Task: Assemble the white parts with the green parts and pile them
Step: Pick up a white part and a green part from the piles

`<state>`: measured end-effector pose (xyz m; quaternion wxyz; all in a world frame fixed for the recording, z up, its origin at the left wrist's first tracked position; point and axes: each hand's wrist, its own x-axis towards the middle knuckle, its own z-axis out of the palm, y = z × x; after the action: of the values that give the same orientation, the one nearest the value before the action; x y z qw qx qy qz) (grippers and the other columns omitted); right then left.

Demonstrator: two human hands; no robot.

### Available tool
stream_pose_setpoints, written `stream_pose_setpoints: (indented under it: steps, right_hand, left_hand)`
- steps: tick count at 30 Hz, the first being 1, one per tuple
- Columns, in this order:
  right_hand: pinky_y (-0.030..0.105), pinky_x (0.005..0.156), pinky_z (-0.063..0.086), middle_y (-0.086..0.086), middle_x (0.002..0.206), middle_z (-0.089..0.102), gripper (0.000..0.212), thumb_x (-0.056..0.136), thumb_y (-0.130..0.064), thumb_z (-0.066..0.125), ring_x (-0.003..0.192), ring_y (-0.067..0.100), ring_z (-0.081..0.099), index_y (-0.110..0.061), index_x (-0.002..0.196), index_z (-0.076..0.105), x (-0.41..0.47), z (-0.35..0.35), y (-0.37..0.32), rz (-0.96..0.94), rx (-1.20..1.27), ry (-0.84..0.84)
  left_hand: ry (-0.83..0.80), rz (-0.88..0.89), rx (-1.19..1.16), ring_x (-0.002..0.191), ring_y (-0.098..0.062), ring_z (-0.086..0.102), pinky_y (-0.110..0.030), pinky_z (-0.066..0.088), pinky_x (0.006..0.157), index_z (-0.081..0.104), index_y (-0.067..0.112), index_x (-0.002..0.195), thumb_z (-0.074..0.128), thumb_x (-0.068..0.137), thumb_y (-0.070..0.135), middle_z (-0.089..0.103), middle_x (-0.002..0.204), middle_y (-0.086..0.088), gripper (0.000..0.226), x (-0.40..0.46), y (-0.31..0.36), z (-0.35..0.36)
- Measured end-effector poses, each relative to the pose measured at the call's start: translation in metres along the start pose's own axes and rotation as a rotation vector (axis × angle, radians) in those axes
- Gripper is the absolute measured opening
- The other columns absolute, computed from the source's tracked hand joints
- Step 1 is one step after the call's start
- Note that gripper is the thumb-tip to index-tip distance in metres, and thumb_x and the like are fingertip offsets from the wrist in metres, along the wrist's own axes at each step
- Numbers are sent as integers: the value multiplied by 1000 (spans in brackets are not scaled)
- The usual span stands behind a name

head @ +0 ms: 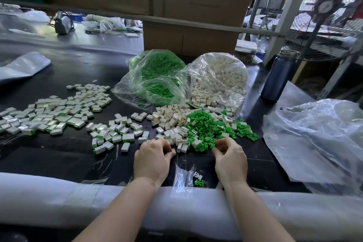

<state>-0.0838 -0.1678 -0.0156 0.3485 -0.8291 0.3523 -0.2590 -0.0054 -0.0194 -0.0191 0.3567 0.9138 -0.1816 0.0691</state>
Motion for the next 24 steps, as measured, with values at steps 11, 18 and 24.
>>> stream_pose_setpoints:
  steps: [11, 18, 24]
  right_hand:
    - [22, 71, 48, -12, 78, 59, 13, 89, -8, 60, 75, 7, 56, -20, 93, 64, 5, 0, -11, -147, 126, -136]
    - [5, 62, 45, -11, 72, 63, 20, 82, -6, 69, 68, -2, 60, -23, 76, 60, 11, 7, -22, -158, 295, -178]
    - [4, 65, 42, -12, 71, 59, 17, 81, -2, 69, 67, -4, 57, -17, 77, 63, 7, 7, -12, -176, 384, -120]
  left_hand:
    - [-126, -14, -26, 110, -20, 51, -37, 40, 99, 64, 19, 112, 57, 91, 31, 61, 115, -2, 26, 9, -1, 4]
    - [-149, 113, -340, 97, -14, 55, -23, 44, 92, 66, 12, 104, 62, 88, 19, 60, 103, -2, 19, 13, 18, 8]
    - [-213, 53, -563, 81, -11, 58, -26, 51, 82, 64, 17, 96, 62, 86, 11, 64, 92, -4, 11, 13, 18, 15]
